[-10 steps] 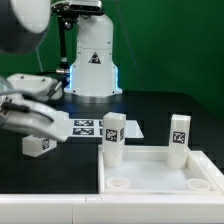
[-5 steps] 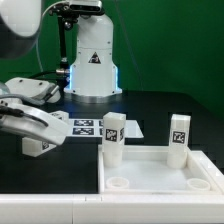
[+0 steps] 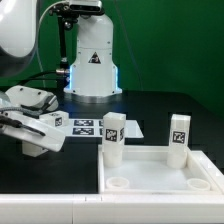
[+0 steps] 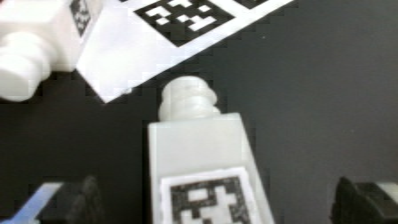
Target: Assemble square table
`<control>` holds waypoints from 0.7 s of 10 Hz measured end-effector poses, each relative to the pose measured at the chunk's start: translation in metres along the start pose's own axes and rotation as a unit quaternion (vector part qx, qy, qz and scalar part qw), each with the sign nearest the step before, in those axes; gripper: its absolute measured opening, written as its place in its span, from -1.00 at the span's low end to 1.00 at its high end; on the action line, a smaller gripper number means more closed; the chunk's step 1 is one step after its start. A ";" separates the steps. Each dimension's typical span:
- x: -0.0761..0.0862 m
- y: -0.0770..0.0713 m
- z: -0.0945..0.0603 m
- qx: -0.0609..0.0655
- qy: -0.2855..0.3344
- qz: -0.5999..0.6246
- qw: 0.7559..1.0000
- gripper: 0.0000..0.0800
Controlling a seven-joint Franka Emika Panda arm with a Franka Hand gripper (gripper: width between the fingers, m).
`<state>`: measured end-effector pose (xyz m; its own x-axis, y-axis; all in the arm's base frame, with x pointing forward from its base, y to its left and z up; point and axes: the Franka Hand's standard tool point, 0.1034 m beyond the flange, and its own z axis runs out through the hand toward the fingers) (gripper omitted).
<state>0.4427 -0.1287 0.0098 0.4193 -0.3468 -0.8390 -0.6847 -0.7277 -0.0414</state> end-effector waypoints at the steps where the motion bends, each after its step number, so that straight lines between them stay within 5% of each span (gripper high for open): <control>1: 0.002 -0.002 0.000 -0.002 0.005 -0.002 1.000 0.62; 2: 0.002 -0.002 0.000 -0.002 0.005 -0.002 1.000 0.62; 4: 0.002 -0.002 0.000 -0.002 0.004 -0.002 1.000 -0.04; 7: 0.001 -0.003 -0.001 -0.002 0.006 -0.003 1.000 -0.30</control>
Offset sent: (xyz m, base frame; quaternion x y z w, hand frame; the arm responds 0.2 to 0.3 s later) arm 0.0000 0.0000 0.0000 0.0000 0.0000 0.0000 1.0000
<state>0.4458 -0.1278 0.0098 0.4300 -0.3496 -0.8324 -0.6804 -0.7315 -0.0443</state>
